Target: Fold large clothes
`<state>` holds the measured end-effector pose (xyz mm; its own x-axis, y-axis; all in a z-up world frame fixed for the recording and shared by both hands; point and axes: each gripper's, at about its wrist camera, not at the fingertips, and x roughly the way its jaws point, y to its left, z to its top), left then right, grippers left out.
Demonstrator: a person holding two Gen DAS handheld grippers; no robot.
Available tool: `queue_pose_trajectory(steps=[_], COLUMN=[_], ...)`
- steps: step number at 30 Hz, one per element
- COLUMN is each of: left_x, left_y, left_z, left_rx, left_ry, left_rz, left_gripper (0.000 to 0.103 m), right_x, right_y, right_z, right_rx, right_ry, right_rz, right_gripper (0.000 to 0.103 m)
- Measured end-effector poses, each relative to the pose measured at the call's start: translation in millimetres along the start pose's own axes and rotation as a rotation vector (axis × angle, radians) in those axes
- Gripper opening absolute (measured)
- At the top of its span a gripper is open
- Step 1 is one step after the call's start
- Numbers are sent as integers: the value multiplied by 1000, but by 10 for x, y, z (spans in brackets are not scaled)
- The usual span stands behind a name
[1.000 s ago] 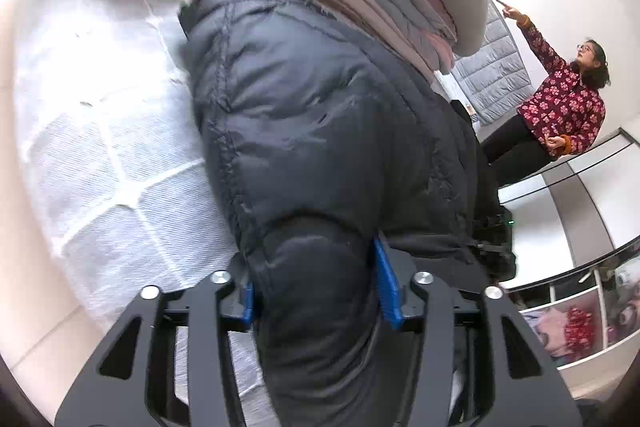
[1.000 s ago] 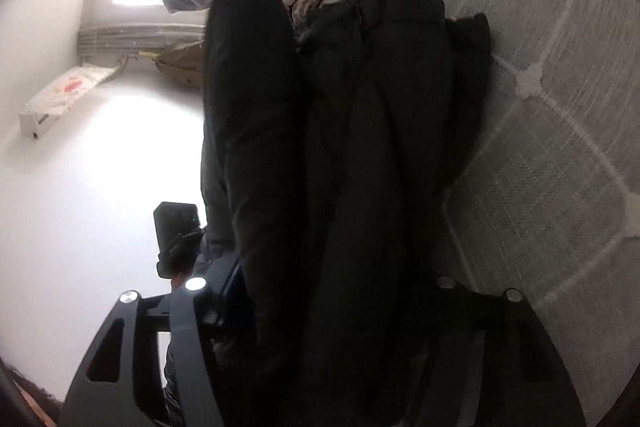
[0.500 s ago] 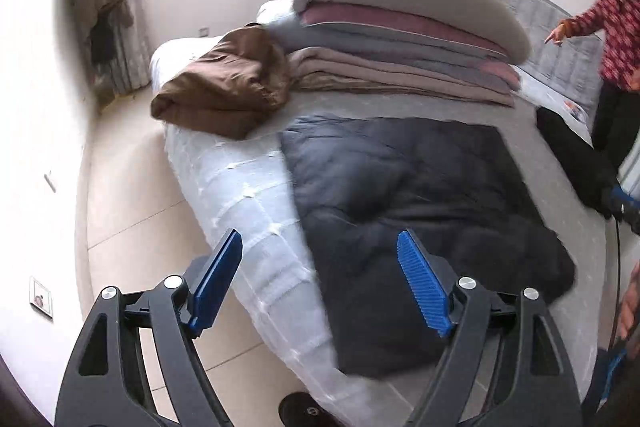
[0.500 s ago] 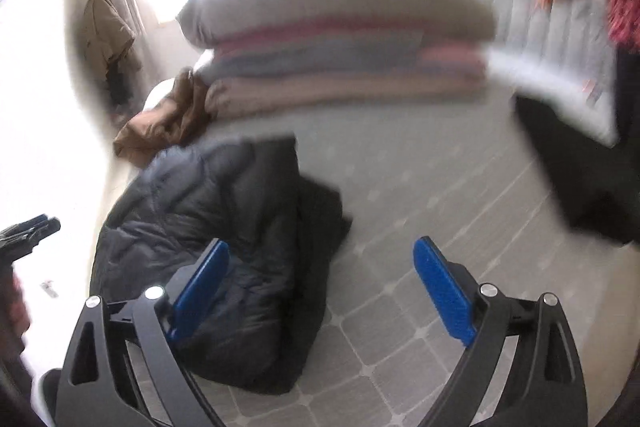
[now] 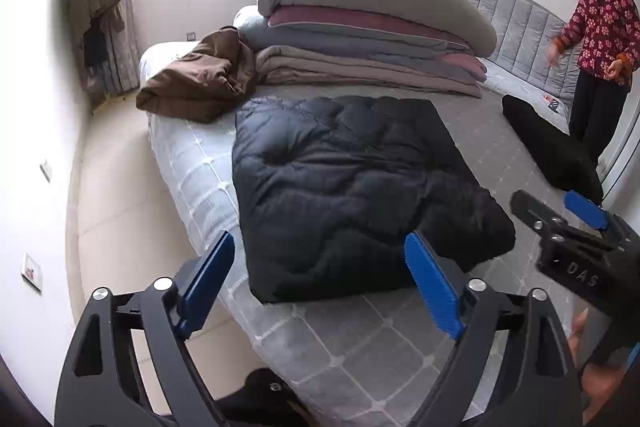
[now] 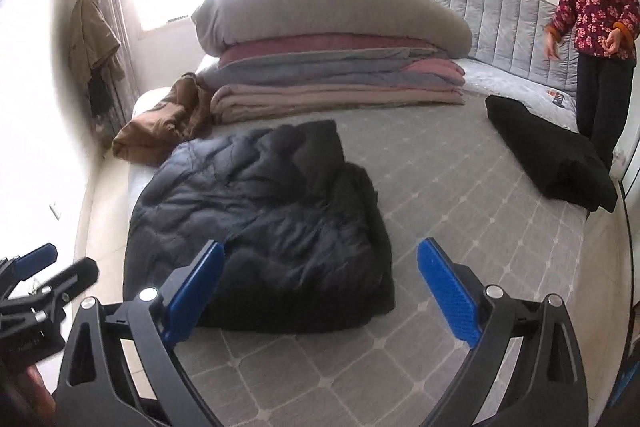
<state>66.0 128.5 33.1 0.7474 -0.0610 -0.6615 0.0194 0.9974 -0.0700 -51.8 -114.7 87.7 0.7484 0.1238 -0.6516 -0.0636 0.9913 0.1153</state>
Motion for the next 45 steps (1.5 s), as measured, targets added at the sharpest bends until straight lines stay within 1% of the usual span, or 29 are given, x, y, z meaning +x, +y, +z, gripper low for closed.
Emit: queue_pose_trajectory(steps=[2,6,13,22,45], left_x=[0,-26,-88,-129,-101], left_y=[-27,-102,-135,-102,-66], left_z=[-52,-113,-122,-131,-159], left_rx=[-3,12,23,21,17], left_ry=[-6,-19,-34,-47,-45], left_rz=[0,17,37,51,49], left_gripper=[88,88,89,89,89], right_x=[7,-42,-110,-86,-26], right_y=[36,82,176,192,224], right_z=[-19,-51,-111,-126,-137], right_rx=[-10,-13,-46,-45,-56], right_ry=[-2,-13,-37,-31,-15], right_rz=[-15,-32,-60,-59,-70], right_gripper=[95,96,96,96,96])
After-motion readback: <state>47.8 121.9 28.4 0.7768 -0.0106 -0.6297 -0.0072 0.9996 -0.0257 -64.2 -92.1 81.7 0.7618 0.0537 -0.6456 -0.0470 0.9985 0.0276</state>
